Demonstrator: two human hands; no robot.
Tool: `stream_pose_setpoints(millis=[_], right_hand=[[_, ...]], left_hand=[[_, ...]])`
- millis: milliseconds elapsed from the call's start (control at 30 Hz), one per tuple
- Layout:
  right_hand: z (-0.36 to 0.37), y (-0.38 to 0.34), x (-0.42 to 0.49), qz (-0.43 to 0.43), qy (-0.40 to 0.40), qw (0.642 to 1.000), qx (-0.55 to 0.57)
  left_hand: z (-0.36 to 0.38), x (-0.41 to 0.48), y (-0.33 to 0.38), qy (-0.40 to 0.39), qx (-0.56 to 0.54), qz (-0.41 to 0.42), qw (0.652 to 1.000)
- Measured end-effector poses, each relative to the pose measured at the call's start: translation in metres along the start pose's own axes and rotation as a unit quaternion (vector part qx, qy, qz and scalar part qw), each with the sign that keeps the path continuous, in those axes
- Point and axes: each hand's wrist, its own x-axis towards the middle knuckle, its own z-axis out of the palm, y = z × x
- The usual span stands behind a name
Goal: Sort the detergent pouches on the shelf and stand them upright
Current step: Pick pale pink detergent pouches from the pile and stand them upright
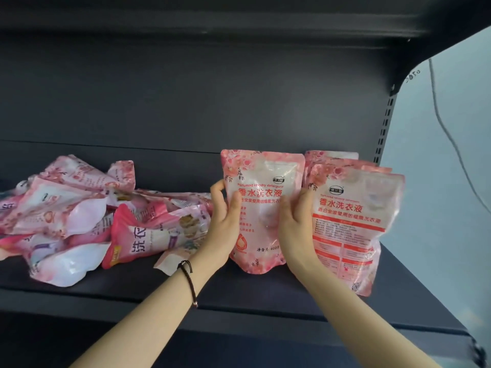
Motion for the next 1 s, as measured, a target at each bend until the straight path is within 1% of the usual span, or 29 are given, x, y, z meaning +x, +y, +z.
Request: stream_pose_setpoints(millis=[100, 200, 267, 400, 500, 633, 733, 867, 1000], right_hand=[[0.003, 0.008, 0.008, -0.018, 0.008, 1.0, -0.022], [-0.003, 0.021, 0.018, -0.004, -0.033, 0.999, -0.018], [-0.004, 0.032, 0.027, -0.01, -0.031, 0.999, -0.037], [0.014, 0.041, 0.043, 0.026, -0.01, 0.999, -0.022], [0.033, 0.046, 0.06, 0.042, 0.027, 0.998, -0.023], [0.046, 0.057, 0.091, 0.078, 0.068, 0.994, -0.029], [0.051, 0.069, 0.112, 0.111, 0.093, 0.988, -0.045], [0.057, 0.083, 0.135, 0.148, 0.134, 0.978, -0.064], [0.057, 0.086, 0.145, 0.156, 0.145, 0.973, -0.089]], left_hand=[[0.004, 0.009, -0.013, 0.011, -0.005, -0.004, 1.0], [0.008, 0.017, -0.025, 0.007, -0.003, -0.012, 1.0], [0.009, 0.024, -0.034, 0.0, -0.005, -0.016, 1.0], [0.008, 0.043, -0.046, 0.004, -0.01, -0.022, 1.0], [0.006, 0.064, -0.056, 0.01, 0.006, -0.047, 0.999], [0.01, 0.103, -0.061, -0.018, 0.025, -0.112, 0.993], [0.016, 0.127, -0.064, -0.047, 0.016, -0.14, 0.989], [0.022, 0.149, -0.071, -0.081, 0.013, -0.147, 0.986], [0.02, 0.158, -0.076, -0.093, 0.024, -0.141, 0.985]])
